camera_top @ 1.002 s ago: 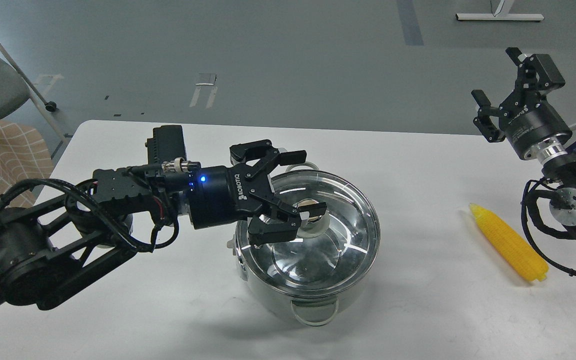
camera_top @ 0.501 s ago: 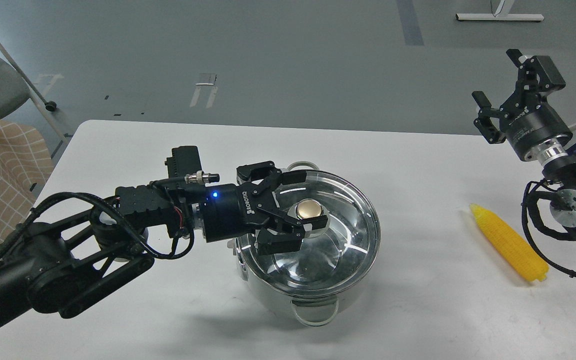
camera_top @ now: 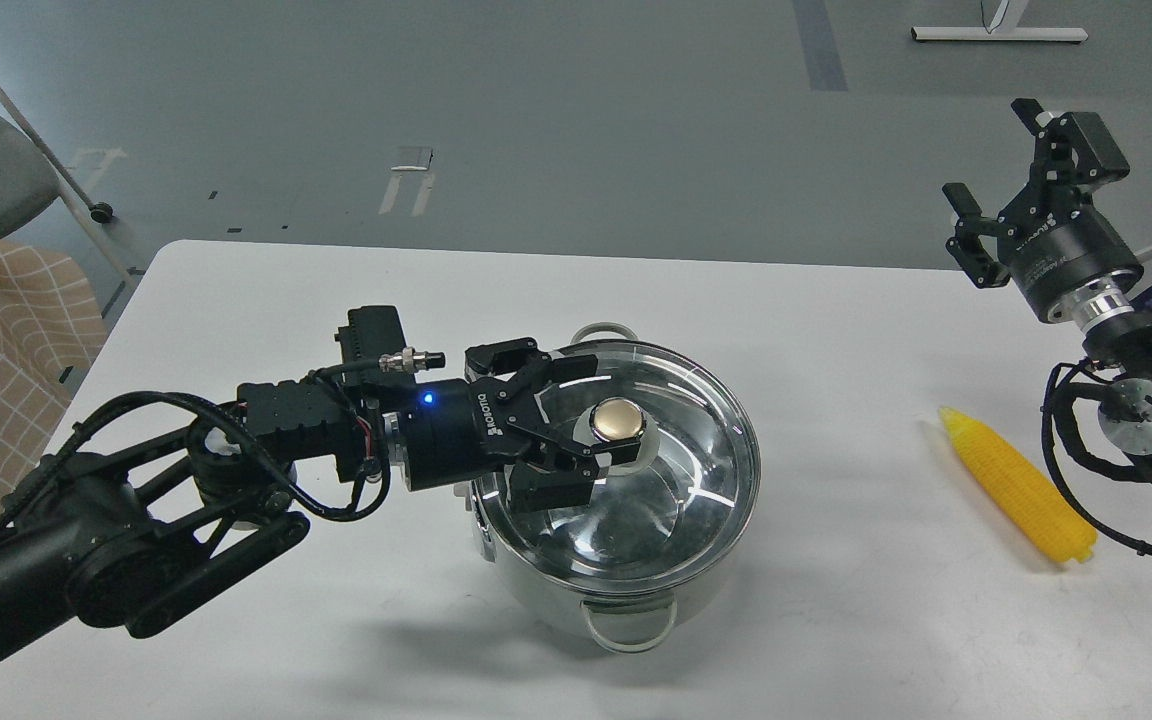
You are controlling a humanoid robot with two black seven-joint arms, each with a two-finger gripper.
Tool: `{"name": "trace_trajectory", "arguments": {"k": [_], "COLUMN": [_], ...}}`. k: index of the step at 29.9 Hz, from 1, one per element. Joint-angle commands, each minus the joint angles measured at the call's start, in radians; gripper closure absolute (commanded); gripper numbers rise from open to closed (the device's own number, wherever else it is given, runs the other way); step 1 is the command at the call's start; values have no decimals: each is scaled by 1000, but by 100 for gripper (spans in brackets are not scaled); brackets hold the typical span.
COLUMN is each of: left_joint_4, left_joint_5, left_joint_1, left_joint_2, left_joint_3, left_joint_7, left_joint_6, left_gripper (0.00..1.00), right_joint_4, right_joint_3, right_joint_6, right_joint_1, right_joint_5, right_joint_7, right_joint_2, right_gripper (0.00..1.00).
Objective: Open pot and put corn in
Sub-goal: 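Close the left gripper on the brass lid knob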
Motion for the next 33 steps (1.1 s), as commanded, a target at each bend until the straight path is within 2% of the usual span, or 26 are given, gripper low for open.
{"name": "trace_trajectory", "arguments": {"k": [1,33], "left_joint_4": [-1,48], "left_joint_5": [0,0], "left_joint_1": [2,46], "left_joint_2": [-16,-70], "left_joint_3": [10,-2], "left_joint_7": [0,0], "left_joint_6": [6,75], "left_gripper": [3,11], "right_joint_4": [0,0], "right_joint_3": [0,23], "right_joint_6": [0,-2], "right_joint_1": [0,-21], "right_joint_5": [1,1], "right_joint_7": [0,0], "right_joint_2": [-1,2], "right_gripper": [1,1]}}
